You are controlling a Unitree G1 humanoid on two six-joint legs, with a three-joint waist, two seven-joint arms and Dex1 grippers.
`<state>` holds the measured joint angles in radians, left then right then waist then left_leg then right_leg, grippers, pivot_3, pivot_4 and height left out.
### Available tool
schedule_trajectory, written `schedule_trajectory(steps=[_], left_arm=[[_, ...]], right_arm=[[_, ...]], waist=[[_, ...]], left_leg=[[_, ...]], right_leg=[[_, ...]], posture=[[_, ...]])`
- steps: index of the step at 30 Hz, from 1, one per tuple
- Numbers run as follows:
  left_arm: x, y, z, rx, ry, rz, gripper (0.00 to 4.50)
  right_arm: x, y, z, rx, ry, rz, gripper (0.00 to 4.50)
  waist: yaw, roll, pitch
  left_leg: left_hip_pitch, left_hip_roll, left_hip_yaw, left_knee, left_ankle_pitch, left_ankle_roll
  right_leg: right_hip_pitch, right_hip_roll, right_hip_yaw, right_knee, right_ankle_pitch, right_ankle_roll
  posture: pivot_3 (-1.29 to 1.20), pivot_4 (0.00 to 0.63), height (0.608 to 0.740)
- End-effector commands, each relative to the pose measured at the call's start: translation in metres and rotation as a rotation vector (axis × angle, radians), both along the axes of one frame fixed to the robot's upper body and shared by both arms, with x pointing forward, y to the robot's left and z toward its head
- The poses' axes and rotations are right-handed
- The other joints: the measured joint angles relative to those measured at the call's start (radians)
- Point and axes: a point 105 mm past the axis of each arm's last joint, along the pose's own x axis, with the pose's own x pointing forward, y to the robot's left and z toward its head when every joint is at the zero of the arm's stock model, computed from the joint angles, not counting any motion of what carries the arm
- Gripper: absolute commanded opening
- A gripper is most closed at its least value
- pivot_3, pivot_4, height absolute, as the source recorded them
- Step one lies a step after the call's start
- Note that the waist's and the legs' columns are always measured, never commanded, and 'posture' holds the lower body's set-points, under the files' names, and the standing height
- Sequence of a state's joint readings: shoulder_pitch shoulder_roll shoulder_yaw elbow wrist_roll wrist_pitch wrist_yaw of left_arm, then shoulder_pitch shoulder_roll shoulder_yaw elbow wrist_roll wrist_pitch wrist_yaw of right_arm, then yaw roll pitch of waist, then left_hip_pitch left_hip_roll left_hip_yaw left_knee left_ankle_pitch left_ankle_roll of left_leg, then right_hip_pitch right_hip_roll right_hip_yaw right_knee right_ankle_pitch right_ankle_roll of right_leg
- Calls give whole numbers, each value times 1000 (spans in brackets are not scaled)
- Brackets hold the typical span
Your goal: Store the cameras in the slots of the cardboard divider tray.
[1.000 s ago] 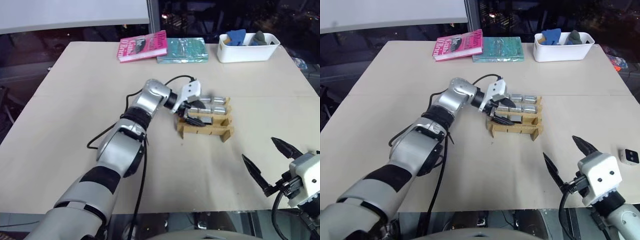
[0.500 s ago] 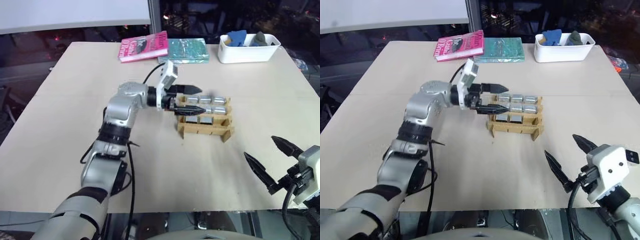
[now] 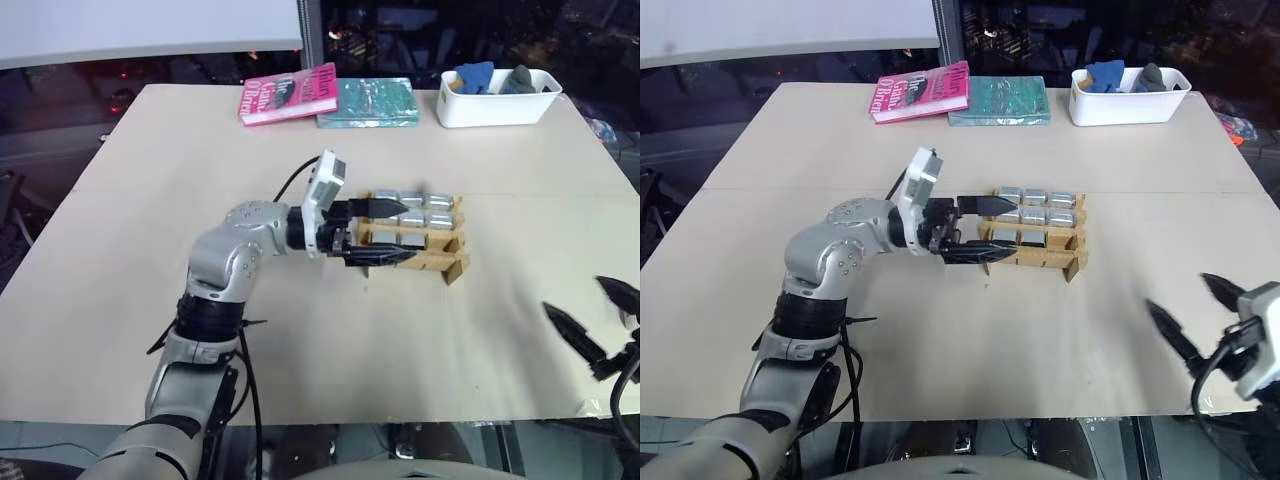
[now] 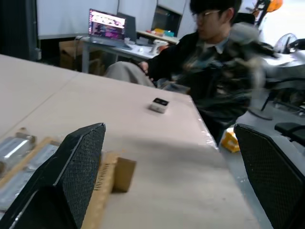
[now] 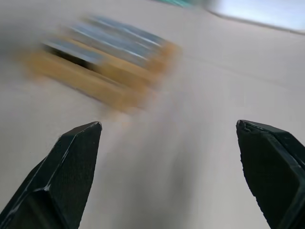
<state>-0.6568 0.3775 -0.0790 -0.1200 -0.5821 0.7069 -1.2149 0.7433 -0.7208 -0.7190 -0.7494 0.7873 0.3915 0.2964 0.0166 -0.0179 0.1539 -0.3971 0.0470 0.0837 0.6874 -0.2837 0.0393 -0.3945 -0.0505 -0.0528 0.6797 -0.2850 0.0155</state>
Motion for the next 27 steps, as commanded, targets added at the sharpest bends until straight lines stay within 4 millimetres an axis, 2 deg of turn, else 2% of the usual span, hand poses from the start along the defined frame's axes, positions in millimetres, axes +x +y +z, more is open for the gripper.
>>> schedule_trajectory(steps=[1,4,7,11,17,27], left_arm=[[-21,-4,10,-45,-55,-93,4478],[-32,-6,11,-74,-78,-154,4478],[-37,-8,13,-95,-81,-180,4478],[-43,-9,12,-103,-78,-194,4478],[-46,-8,3,-46,-113,-179,4478],[-42,-4,-6,-6,-146,-133,4478]], right_arm=[[-9,-54,6,-79,-20,-333,4500],[-10,-78,-13,-38,53,-505,4500],[-1,-89,-22,68,67,-563,4500],[7,-98,-29,117,94,-584,4500],[16,-98,-44,200,167,-547,4500],[26,-99,-56,201,210,-532,4500]], waist=[[0,1,0],[-3,2,-1],[-5,6,-4],[-3,9,-5],[-2,9,-6],[-3,10,-6]], left_leg=[[0,0,0,0,0,0],[1,0,0,-1,0,0],[1,0,2,-1,0,0],[2,0,2,-1,0,0],[2,-1,1,-2,0,0],[2,-1,0,-2,0,0]], right_leg=[[0,0,0,0,0,0],[0,0,0,0,0,0],[0,1,2,1,0,0],[0,2,3,1,0,0],[0,2,4,-1,0,0],[0,3,4,0,0,0]], posture=[[0,150,740],[0,150,740],[0,150,740],[0,150,740],[0,150,740],[0,150,740]])
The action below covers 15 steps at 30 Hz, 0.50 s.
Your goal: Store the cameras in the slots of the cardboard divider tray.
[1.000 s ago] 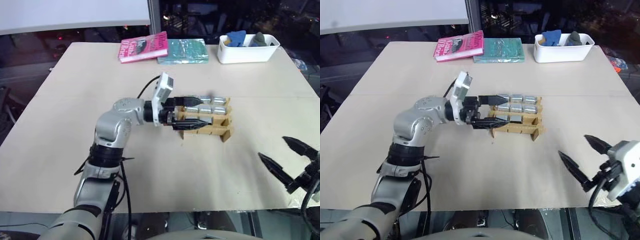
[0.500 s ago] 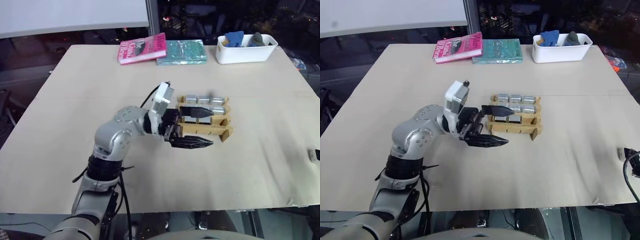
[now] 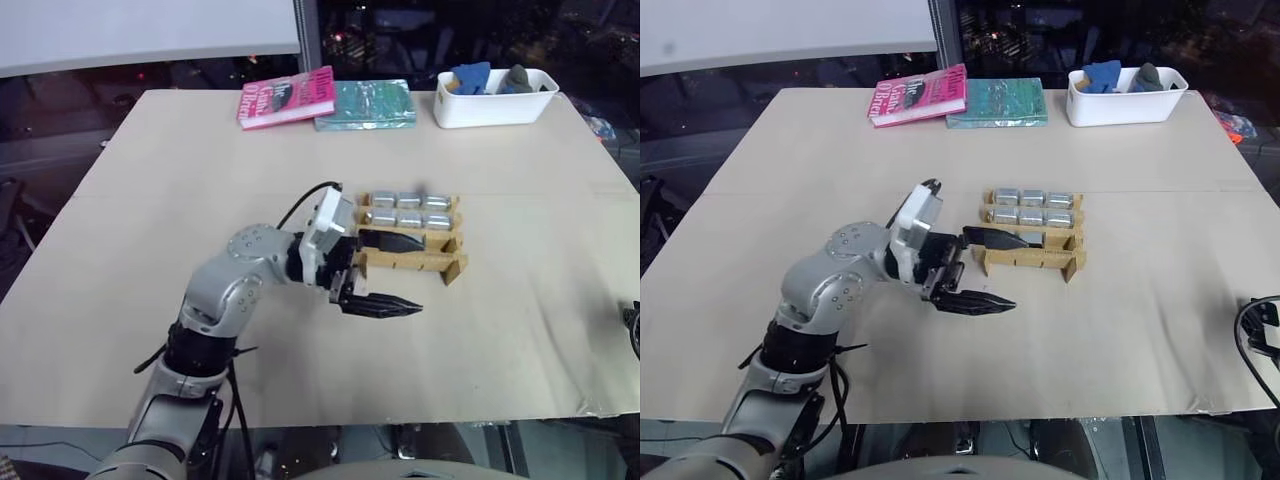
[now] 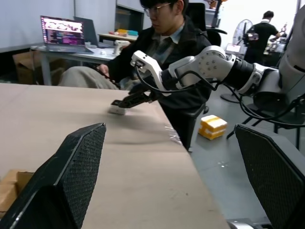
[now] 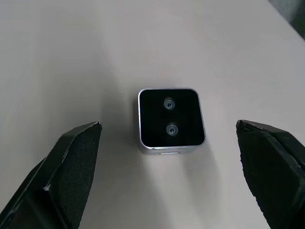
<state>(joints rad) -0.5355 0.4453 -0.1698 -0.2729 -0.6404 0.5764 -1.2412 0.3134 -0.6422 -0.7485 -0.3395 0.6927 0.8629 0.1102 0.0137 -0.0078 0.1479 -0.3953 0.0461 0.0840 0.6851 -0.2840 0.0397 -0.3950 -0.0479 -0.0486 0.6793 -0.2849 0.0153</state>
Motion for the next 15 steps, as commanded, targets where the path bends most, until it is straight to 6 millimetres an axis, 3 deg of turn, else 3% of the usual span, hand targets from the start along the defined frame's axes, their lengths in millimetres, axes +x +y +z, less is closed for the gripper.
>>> schedule_trajectory(steps=[1,15], left_arm=[[-4,1,6,-12,-48,-4,4478],[7,7,2,32,-99,92,4478]], right_arm=[[6,-2,1,-29,4,7,4500],[14,-12,-12,-44,53,-40,4500]], waist=[[0,0,0],[0,0,0]], left_leg=[[0,0,0,0,0,0],[0,0,0,0,0,0]], right_leg=[[0,0,0,0,0,0],[0,0,0,0,0,0]], posture=[[0,150,740],[0,150,740]])
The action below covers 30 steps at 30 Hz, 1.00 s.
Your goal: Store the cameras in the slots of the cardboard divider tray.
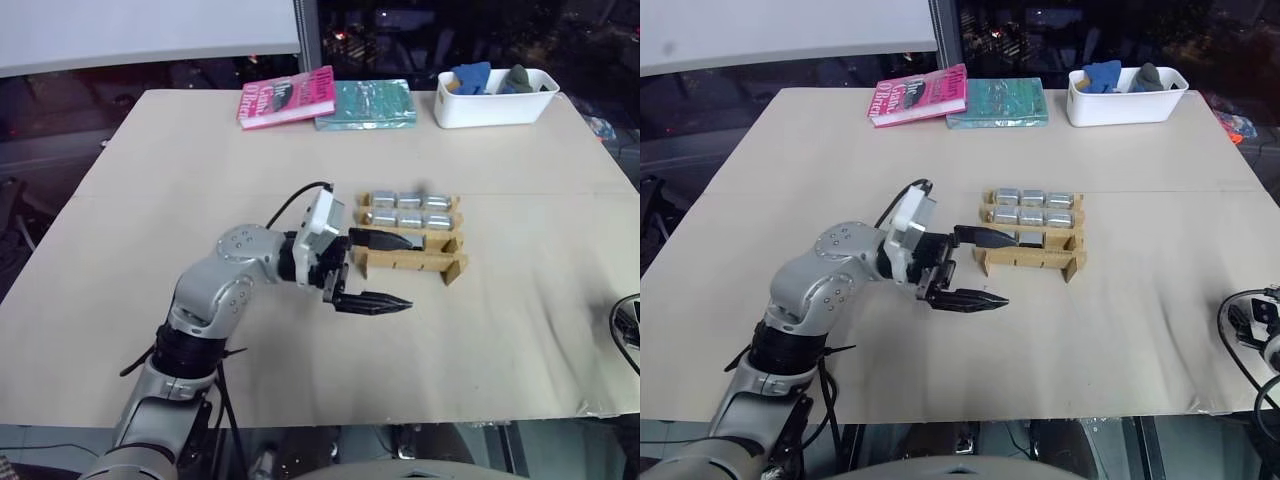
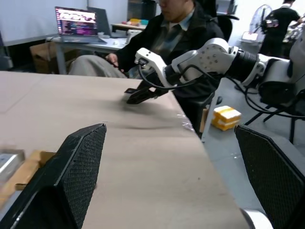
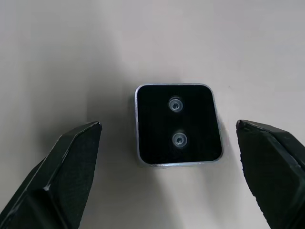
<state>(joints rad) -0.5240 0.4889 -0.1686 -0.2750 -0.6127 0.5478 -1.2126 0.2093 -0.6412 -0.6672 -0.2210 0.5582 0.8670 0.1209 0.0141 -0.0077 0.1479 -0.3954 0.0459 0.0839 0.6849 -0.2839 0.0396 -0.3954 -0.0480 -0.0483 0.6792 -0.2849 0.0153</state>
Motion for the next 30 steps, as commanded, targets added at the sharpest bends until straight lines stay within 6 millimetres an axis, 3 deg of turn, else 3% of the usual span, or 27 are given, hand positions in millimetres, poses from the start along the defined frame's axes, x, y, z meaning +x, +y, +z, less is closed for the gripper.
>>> schedule_trajectory(steps=[1,11,17,21,23,25,30], left_arm=[[2,-1,5,-4,-75,34,4478],[7,1,1,18,-111,55,4478],[9,1,2,13,-109,59,4500],[11,2,3,2,-92,74,4500],[13,1,4,-16,-64,88,4500],[17,1,8,-44,-11,115,4500],[42,-2,19,-85,229,267,4500]], right_arm=[[-1,-5,7,-26,-16,-14,4500],[1,-4,6,-25,-9,-3,4500],[2,-3,4,-22,-7,6,1948],[3,3,12,-73,-31,57,1927],[9,22,27,-126,-87,175,1927],[18,59,49,-221,-164,385,1927],[22,187,98,-362,-377,961,1927]], waist=[[0,0,0],[-1,0,0],[-1,0,0],[-1,0,0],[1,0,0],[-1,1,0],[-18,0,1]], left_leg=[[0,0,0,0,0,0],[0,0,0,0,0,0],[0,0,0,0,0,0],[0,0,0,0,0,0],[0,0,0,-1,0,0],[0,0,0,-1,0,0],[1,0,-2,-1,0,0]], right_leg=[[0,0,0,0,0,0],[0,0,0,0,0,0],[0,0,0,0,0,0],[0,0,0,0,0,0],[0,0,0,0,0,0],[-1,0,0,0,0,0],[-1,2,3,1,-1,2]], posture=[[0,150,740],[0,150,740],[0,150,740],[0,150,740],[0,150,740],[0,150,740],[0,150,740]])
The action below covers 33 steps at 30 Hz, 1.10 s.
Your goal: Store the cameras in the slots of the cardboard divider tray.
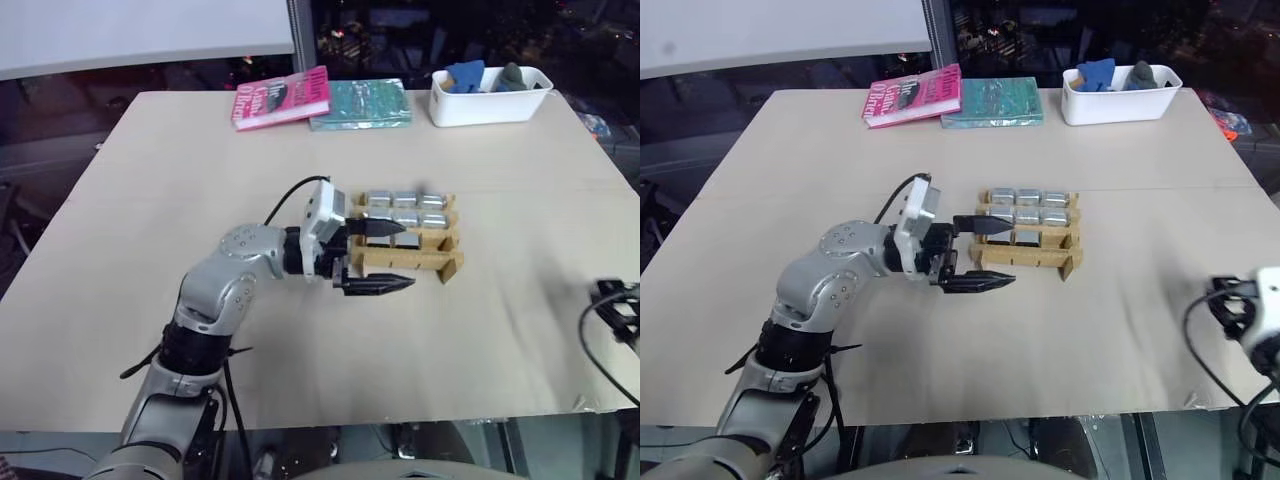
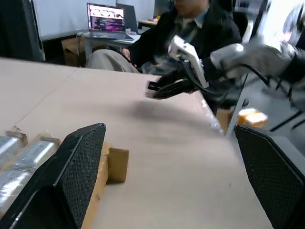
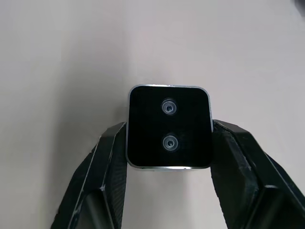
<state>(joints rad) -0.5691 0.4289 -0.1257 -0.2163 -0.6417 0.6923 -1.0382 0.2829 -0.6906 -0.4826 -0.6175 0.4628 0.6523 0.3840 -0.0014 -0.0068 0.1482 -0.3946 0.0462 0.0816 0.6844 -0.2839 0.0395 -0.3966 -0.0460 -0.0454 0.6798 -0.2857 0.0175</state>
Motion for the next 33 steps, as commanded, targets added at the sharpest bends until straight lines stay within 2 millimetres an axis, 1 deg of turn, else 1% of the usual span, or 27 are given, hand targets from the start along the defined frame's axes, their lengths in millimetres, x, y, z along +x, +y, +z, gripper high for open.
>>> schedule_trajectory(steps=[1,3,5,8,13,15,22,27,28,29,31,32,33], left_arm=[[17,0,22,-76,135,99,4500],[18,-2,34,-129,236,78,4500],[21,-5,40,-148,303,77,4500],[28,-7,38,-133,395,108,4500],[27,-8,42,-157,483,100,4500],[23,-9,42,-143,514,83,4500],[14,-15,35,-100,542,58,4500],[15,-16,34,-104,562,53,4500],[15,-16,35,-107,566,44,3994],[15,-15,36,-107,568,40,3744],[15,-15,35,-104,570,40,2822],[15,-14,35,-103,572,40,2343],[16,-14,35,-104,574,42,1748]], right_arm=[[-4,87,44,-128,-192,393,1927],[-4,113,58,-132,-268,494,1927],[-4,132,69,-132,-322,571,1927],[-2,148,78,-173,-376,632,1927],[1,156,75,-242,-387,670,1927],[2,158,76,-244,-398,669,1927],[6,166,82,-265,-442,681,1927],[7,170,84,-263,-453,690,1927],[6,171,84,-258,-452,695,1927],[6,172,84,-254,-451,699,1927],[5,173,85,-239,-451,706,2981],[5,173,85,-234,-453,707,3371],[5,173,86,-231,-458,705,3955]], waist=[[-3,-1,1],[-2,-5,2],[3,-6,3],[11,-8,4],[16,-8,4],[15,-8,4],[14,-8,4],[15,-8,4],[15,-8,4],[15,-8,4],[15,-8,4],[14,-8,4],[15,-8,4]], left_leg=[[0,0,-1,0,0,0],[0,0,-2,1,0,0],[-2,-1,-3,1,0,0],[-3,-5,-4,1,0,0],[-4,-6,-8,1,0,0],[-4,-6,-8,1,0,0],[-3,-6,-8,1,0,0],[-3,-7,-8,1,0,0],[-3,-7,-8,1,0,0],[-3,-7,-8,1,0,0],[-3,-7,-8,1,0,0],[-3,-7,-8,1,0,-1],[-3,-7,-8,1,0,0]], right_leg=[[0,0,0,0,-1,2],[0,0,-1,0,-1,3],[0,-1,-2,-1,1,-1],[0,-3,-2,-1,1,-1],[0,-5,-5,-2,1,-1],[0,-5,-6,-2,1,-1],[0,-6,-6,0,1,-1],[0,-6,-6,-1,1,-1],[0,-6,-6,-1,1,-1],[0,-6,-6,-1,1,-1],[0,-6,-6,-1,1,-1],[0,-6,-6,-1,1,-1],[0,-6,-6,-1,1,-1]], posture=[[0,150,740],[0,150,740],[0,150,740],[0,150,740],[0,150,740],[0,150,740],[0,150,740],[0,150,740],[0,150,740],[0,150,740],[0,150,740],[0,150,740],[0,150,740]])
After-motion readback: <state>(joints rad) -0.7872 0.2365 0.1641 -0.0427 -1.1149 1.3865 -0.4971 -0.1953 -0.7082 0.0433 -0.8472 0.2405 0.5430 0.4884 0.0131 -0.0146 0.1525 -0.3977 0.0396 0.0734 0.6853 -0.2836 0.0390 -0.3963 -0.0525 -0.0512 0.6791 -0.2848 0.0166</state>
